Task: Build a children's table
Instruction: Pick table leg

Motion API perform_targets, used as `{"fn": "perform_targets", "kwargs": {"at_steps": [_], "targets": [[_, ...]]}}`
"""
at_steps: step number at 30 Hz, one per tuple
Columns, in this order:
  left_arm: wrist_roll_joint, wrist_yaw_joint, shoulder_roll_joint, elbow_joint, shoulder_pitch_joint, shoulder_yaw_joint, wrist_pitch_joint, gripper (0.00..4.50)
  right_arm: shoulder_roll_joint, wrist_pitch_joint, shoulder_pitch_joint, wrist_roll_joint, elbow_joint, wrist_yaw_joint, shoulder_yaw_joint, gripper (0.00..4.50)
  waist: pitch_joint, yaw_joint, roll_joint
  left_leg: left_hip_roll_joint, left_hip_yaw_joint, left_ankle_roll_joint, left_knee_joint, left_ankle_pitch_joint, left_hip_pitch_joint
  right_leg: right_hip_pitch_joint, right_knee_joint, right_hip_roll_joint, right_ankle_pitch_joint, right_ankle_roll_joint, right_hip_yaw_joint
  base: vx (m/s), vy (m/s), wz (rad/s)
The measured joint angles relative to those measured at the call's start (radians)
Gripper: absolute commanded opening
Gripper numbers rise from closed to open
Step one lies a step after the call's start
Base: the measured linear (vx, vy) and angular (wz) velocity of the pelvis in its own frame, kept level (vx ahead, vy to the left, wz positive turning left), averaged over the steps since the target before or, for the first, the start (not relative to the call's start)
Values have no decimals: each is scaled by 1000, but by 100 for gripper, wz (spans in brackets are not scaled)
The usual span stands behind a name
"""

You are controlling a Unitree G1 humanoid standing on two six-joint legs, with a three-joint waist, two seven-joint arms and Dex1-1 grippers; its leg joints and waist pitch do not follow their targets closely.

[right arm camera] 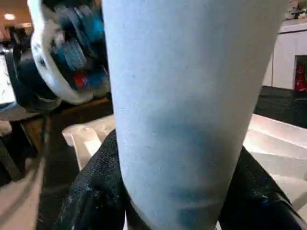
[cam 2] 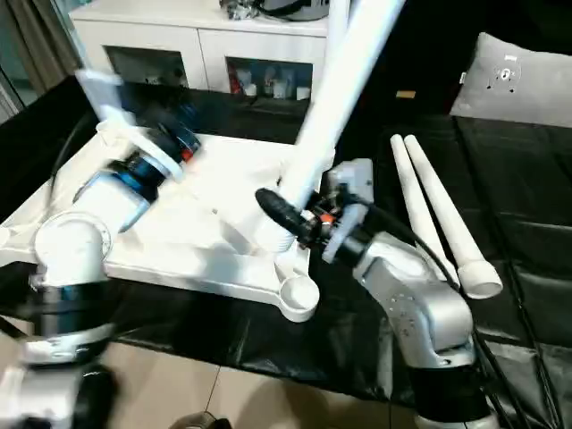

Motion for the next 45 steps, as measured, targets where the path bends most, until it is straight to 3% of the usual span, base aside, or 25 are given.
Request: {"fn": "perform_targets", "kwargs": {"at_steps": [5, 11, 17, 23, 26, 30, 34, 35, 39, 45], "targets": [[72, -36, 20, -37, 1, -131, -20, 293, -1, -22, 0, -38, 6, 0, 35, 190, 0, -3, 0, 0, 0, 0, 0, 0, -7, -7, 1, 0, 1, -1, 0, 0, 0, 0], [100, -130, 71, -137, 2, -176, -44, 293, -13, -60, 0, -98, 45, -20, 36, 190, 0, -7, 0, 0, 0, -2, 1, 2, -7, -11, 7, 0, 2, -3, 0, 0, 0, 0], [196, -140, 107, -154, 4, -227, -102, 293, -10, -60, 0, -117, 67, -33, 44, 190, 0, -8, 0, 1, 0, -2, 2, 4, -7, -11, 7, 0, 4, -5, 0, 0, 0, 0], [210, -150, 122, -144, 11, -213, -117, 293, 21, -54, 0, -115, 72, -69, 36, 190, 0, -8, 1, 1, 0, -2, 2, 4, -7, -11, 8, 0, 4, -5, 0, 0, 0, 0], [200, -242, 209, -142, 56, -219, -115, 293, 26, -21, 0, -102, 70, -107, -1, 190, -2, -12, 3, 1, 0, -2, 2, 4, -7, -12, 8, 0, 4, -5, 1, 0, 0, 0], [213, -402, 346, -104, 144, -253, -130, 293, -4, 14, 4, -87, 58, -118, -58, 190, -2, -10, 3, 1, 0, -3, 1, 5, -7, -13, 9, 1, 4, -5, 0, 0, 0, 0], [276, -584, 460, -74, 178, -354, -218, 293, -29, 16, 31, -66, 39, -84, -61, 190, -2, -4, 4, 0, 0, -3, 1, 5, -7, -13, 9, 0, 4, -4, 1, 0, 0, 0], [294, -622, 473, -50, 179, -379, -241, 276, -43, 23, 39, -62, 37, -73, -61, 190, -2, -2, 4, 0, 0, -3, 1, 5, -7, -12, 9, 0, 4, -4, 1, 0, 0, 0], [359, -699, 470, 57, 162, -453, -325, 246, -90, 35, 52, -61, 21, -37, -64, 190, -2, -5, 4, 0, 0, -4, 2, 6, -6, -12, 9, 0, 6, -5, 2, 0, 0, 0], [428, -747, 404, 282, 91, -484, -471, 200, -126, 47, 99, -72, 0, -21, -71, 190, -3, -8, 5, 0, 0, -4, 2, 6, -5, -12, 10, 0, 6, -6, 2, 0, 0, 0]]}}
